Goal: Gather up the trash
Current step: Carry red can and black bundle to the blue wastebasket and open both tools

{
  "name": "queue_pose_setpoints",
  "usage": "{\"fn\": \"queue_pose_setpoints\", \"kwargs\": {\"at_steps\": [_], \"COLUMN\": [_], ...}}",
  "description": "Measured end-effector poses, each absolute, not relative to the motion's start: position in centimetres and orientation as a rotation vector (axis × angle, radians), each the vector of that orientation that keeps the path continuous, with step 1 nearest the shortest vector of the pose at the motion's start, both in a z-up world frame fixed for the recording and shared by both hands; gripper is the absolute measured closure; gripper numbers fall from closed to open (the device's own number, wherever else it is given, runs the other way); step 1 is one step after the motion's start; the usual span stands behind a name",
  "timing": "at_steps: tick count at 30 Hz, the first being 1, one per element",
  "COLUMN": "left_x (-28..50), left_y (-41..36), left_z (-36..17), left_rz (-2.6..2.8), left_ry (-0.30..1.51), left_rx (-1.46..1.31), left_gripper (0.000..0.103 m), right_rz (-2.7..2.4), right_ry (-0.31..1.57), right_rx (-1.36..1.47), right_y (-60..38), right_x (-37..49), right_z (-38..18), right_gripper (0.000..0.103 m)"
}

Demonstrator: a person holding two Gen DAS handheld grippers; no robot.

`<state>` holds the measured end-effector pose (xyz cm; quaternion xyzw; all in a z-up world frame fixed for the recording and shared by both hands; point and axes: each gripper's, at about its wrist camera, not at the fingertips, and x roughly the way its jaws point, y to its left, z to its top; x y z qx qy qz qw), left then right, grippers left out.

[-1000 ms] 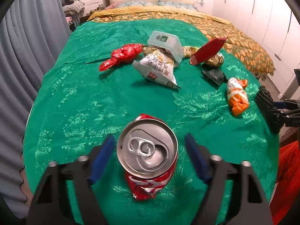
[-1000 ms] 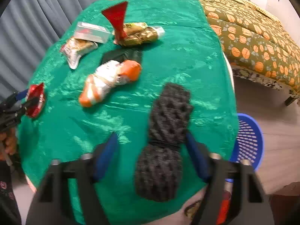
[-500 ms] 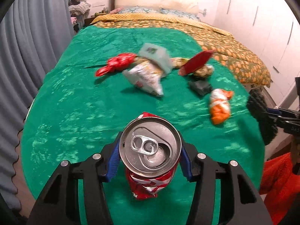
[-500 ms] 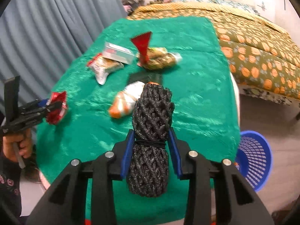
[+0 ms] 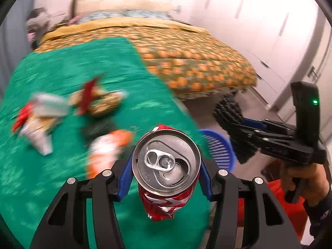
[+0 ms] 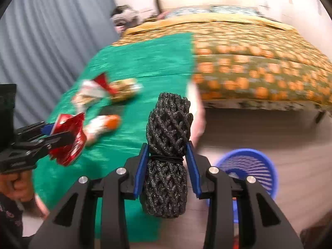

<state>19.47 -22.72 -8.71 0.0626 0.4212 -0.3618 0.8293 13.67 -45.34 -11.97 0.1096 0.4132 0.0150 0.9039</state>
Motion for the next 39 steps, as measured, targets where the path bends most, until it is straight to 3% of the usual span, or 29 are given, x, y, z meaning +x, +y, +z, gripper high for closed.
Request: {"fn": "queue_pose_setpoints", "kwargs": {"at_steps": [10, 19, 20, 22, 24, 30, 39], "left_x": [18.5, 20.3, 20.5, 21.1, 21.7, 22.0, 17.8], "left_y": [-41.3, -48.5, -48.9, -49.7, -50.1, -49.5, -41.6], "left_z": [-15.6, -22.6, -23.2, -24.2, -24.9, -24.8, -18.1], "left_rz": [-0.914, -0.903, -0.901, -0.889, -0.875, -0.85, -0.85], "left_ry": [1.018, 1.087, 1.091, 1.101, 1.098, 1.097, 1.004], "left_rx": [0.226, 0.242, 0.241, 0.231, 0.207, 0.193, 0.161], "left_gripper": [0.05, 0.049, 0.049, 0.031, 0.025, 0.024, 0.024], "right_rz": [-0.137, -0.174, -0.174, -0.182, -0.181, -0.232, -0.24], "right_ry": [0.938, 0.98, 0.982, 0.984, 0.989, 0.973, 0.883], "right_rx": [0.34, 0.503, 0.513, 0.544, 0.563, 0.533, 0.216], "right_y": [-58.6, -64.1, -64.3, -65.0, -65.5, -66.2, -58.8], "right_x": [12.7, 12.8, 12.9, 12.9, 12.8, 12.1, 13.1], "right_z": [-18.4, -23.1, -23.3, -23.9, -24.2, -23.3, -18.6], "right_gripper": [0.067, 0.065, 0.063, 0.027, 0.027, 0.027, 0.018]}}
